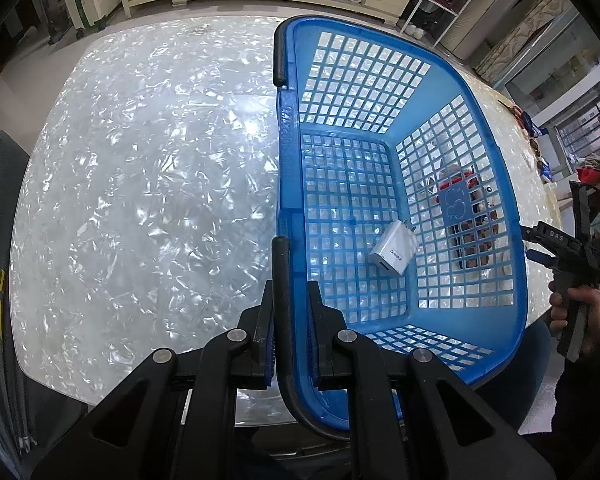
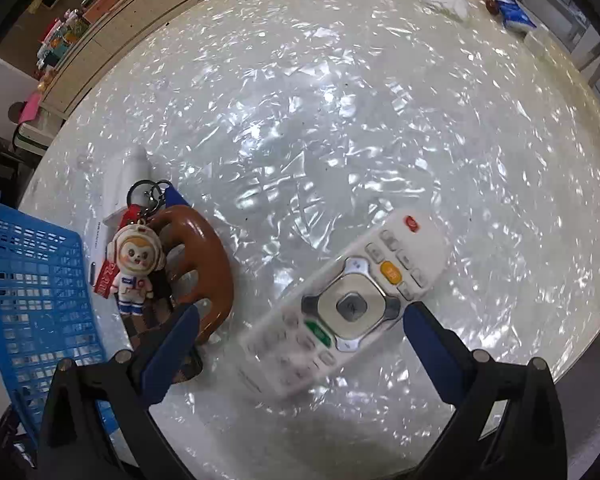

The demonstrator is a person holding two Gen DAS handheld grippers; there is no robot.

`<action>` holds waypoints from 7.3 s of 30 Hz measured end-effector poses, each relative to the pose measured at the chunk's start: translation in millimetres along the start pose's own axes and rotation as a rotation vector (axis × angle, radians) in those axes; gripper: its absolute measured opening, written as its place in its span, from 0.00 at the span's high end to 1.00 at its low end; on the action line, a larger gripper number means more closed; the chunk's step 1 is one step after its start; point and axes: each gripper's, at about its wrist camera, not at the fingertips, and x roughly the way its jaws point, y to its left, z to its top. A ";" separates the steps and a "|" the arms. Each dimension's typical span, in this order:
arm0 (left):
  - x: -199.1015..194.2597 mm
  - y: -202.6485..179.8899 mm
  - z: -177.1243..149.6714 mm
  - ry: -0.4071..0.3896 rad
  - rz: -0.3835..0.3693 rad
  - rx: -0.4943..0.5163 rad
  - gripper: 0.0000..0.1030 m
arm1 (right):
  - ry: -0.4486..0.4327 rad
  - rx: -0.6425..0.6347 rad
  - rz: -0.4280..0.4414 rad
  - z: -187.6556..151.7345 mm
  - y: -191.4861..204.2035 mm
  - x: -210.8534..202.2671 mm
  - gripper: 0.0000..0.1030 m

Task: Organize rigid objects

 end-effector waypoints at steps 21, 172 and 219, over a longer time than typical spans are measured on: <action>1.0 -0.9 -2.0 -0.007 0.002 -0.006 0.87 | -0.031 -0.139 -0.139 -34.7 20.5 25.6 0.30; -3.9 -9.6 -9.9 -0.057 0.077 0.021 0.86 | -0.250 -0.744 0.040 -20.8 136.3 -68.2 0.00; -0.5 -5.2 -13.8 -0.064 0.072 0.003 0.87 | -0.150 -0.525 0.067 -0.5 112.7 20.7 0.65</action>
